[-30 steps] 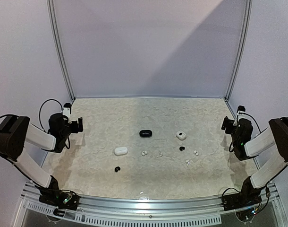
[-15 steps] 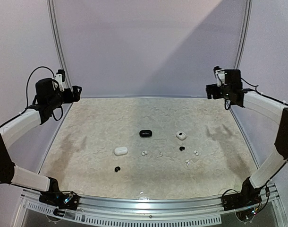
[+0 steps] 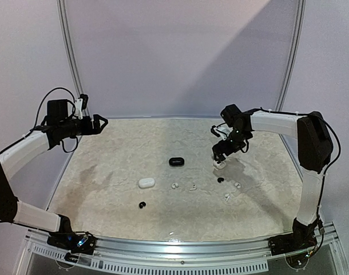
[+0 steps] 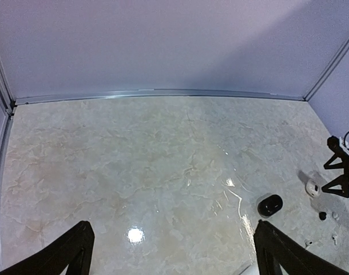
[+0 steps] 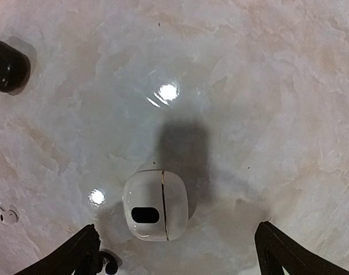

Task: Insert the wireless bluetooth earbuds into the charging case
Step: Pick up the charging case from the center of the board.

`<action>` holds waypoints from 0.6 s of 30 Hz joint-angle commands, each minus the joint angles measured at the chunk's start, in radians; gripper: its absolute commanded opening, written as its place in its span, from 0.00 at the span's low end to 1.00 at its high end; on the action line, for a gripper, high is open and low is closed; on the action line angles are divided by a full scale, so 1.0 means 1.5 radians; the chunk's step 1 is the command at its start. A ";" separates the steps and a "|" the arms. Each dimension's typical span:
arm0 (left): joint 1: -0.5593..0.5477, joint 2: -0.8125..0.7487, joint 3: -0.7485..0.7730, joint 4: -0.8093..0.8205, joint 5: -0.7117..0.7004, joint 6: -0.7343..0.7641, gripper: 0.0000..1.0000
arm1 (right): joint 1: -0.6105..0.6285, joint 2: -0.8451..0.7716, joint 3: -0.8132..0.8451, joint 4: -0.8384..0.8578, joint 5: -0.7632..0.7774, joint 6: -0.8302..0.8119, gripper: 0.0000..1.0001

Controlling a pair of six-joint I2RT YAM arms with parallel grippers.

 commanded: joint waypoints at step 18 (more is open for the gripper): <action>-0.008 -0.003 -0.028 -0.001 -0.006 0.000 0.98 | 0.018 0.092 -0.014 0.004 -0.010 0.029 0.70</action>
